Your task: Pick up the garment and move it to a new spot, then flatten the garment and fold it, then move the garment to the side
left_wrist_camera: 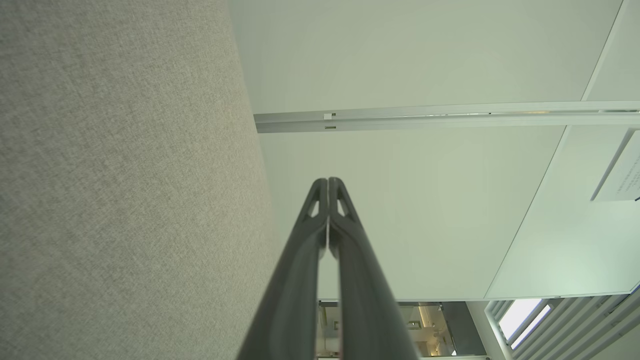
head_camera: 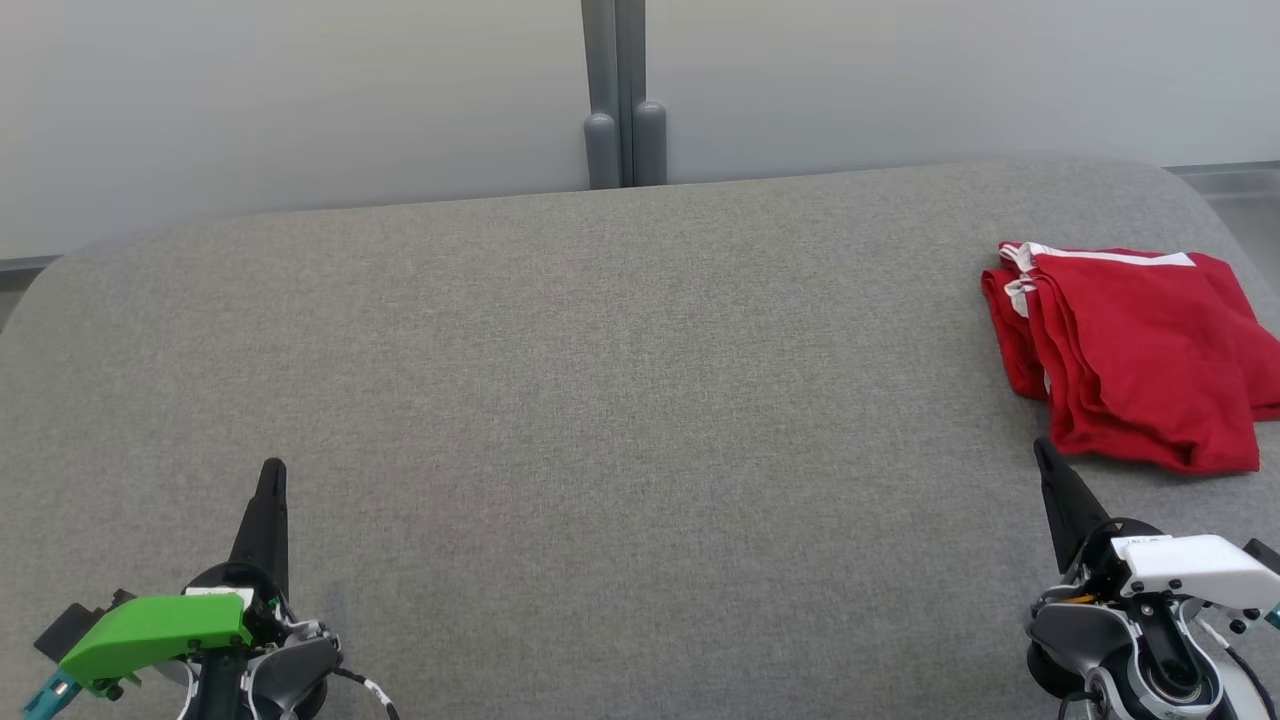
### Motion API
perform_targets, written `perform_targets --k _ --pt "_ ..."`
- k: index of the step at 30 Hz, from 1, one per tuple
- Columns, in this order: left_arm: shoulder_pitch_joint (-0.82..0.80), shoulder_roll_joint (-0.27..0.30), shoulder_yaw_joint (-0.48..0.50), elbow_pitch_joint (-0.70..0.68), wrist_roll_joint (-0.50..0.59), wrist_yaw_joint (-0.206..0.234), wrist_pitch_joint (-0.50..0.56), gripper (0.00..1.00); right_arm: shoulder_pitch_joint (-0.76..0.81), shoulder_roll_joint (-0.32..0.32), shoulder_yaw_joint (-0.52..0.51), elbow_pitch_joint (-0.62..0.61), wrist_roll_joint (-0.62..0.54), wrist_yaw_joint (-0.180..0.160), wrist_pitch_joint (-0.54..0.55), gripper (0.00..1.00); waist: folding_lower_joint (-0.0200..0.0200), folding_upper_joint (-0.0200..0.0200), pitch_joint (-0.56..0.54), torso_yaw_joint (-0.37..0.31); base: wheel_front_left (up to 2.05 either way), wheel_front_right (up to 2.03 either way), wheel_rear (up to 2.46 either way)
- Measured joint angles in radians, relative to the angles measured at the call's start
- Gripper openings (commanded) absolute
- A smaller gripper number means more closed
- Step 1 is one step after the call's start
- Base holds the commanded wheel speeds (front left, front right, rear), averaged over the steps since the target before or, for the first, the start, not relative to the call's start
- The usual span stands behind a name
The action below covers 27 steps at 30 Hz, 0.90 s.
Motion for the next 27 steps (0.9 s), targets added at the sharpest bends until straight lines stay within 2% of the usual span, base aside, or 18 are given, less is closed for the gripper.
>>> perform_targets --k 27 --pt "0.000 0.000 0.000 0.000 0.000 0.000 0.000 0.00 0.000 0.000 0.000 0.000 0.000 0.000 0.000 0.00 0.0000 0.0000 0.000 0.000 0.00 0.00 0.00"
